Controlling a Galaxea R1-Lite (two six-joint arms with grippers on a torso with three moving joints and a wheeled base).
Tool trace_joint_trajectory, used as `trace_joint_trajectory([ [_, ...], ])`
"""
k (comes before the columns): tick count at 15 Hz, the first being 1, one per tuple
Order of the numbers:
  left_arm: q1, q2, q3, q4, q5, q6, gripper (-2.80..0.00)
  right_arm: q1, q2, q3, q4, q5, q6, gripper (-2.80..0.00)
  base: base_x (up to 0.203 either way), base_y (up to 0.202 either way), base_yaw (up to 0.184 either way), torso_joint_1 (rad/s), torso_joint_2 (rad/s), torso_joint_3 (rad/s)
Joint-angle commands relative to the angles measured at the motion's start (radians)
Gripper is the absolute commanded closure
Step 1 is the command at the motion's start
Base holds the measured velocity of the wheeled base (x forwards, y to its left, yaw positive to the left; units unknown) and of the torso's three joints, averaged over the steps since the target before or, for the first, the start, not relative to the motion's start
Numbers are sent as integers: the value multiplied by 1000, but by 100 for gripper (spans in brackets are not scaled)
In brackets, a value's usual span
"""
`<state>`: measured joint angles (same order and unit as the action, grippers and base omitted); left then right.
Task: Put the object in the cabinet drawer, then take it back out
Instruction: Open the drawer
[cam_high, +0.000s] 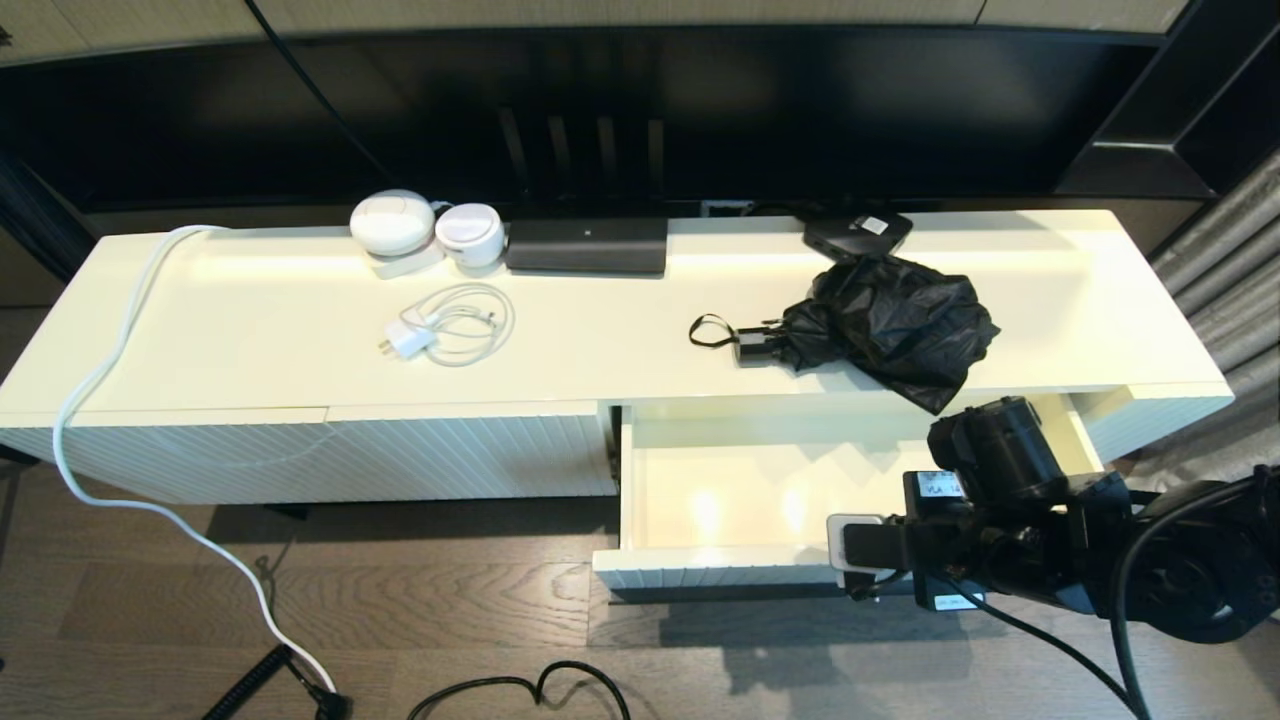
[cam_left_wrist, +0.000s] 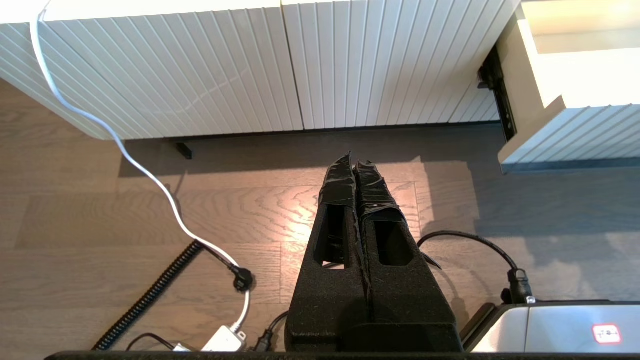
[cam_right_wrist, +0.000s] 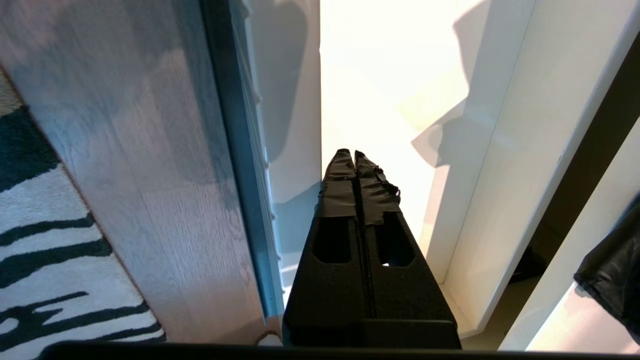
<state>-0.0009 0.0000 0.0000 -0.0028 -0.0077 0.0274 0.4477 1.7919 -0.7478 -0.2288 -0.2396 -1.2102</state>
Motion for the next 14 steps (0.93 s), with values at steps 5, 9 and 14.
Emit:
trace_joint_trajectory([
  [5, 1, 2, 2, 0, 0, 0, 0, 3, -45, 86, 6, 0, 0, 0, 0, 0, 0, 0, 0, 0],
  [9, 1, 2, 2, 0, 0, 0, 0, 16, -104, 112, 12, -3, 19, 0, 0, 0, 0, 0, 0, 0],
  [14, -1, 2, 2, 0, -1, -1, 0, 32, -245, 123, 114, -31, 64, 0, 0, 0, 0, 0, 0, 0],
])
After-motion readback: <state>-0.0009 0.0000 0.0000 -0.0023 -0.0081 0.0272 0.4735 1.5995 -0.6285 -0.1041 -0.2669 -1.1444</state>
